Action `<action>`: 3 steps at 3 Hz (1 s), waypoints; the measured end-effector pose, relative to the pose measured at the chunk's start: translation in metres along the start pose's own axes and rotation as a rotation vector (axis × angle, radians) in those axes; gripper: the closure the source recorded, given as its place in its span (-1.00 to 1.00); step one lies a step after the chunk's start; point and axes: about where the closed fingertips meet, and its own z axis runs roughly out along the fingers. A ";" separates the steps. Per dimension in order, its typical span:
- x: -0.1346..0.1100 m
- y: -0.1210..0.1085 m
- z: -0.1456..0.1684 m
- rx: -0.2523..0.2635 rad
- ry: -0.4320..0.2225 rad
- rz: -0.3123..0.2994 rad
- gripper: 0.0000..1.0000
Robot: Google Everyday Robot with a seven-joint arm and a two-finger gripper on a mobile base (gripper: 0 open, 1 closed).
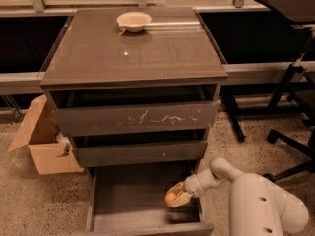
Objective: Place orange into bottom drawer
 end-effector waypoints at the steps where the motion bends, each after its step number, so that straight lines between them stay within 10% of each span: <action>1: 0.018 -0.016 0.008 0.007 0.001 0.039 0.70; 3: 0.040 -0.032 0.017 0.014 0.023 0.087 -0.24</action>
Offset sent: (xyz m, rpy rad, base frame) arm 0.0172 -0.0139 -0.0593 -0.0645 0.0664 -0.0611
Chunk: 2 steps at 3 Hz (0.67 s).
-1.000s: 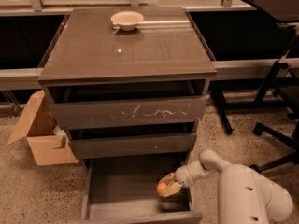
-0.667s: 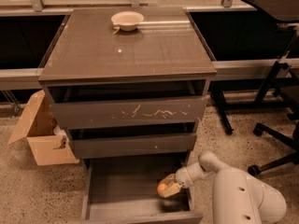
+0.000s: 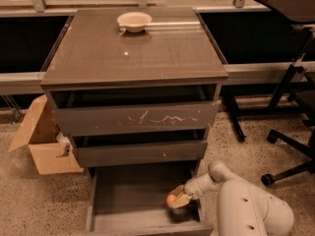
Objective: Place orange into bottom drawer
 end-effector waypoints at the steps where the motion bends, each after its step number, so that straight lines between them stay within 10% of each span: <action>1: 0.006 -0.003 0.002 -0.002 0.004 0.012 -0.69; 2: 0.006 -0.004 0.002 -0.001 0.004 0.013 -1.00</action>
Offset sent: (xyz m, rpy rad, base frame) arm 0.0033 -0.0086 -0.0044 -0.0095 0.0054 -0.0246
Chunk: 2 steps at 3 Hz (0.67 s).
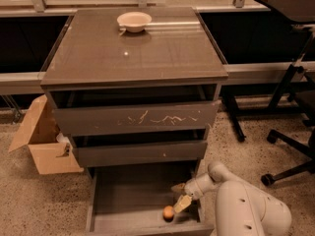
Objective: Place orange into bottom drawer
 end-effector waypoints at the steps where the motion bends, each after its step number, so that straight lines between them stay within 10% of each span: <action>1: -0.001 0.003 -0.006 0.027 -0.025 0.000 -1.00; 2: -0.013 0.019 -0.036 0.101 -0.099 -0.035 -1.00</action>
Offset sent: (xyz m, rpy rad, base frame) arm -0.0102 -0.0494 0.0780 0.0841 -0.1678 -0.1884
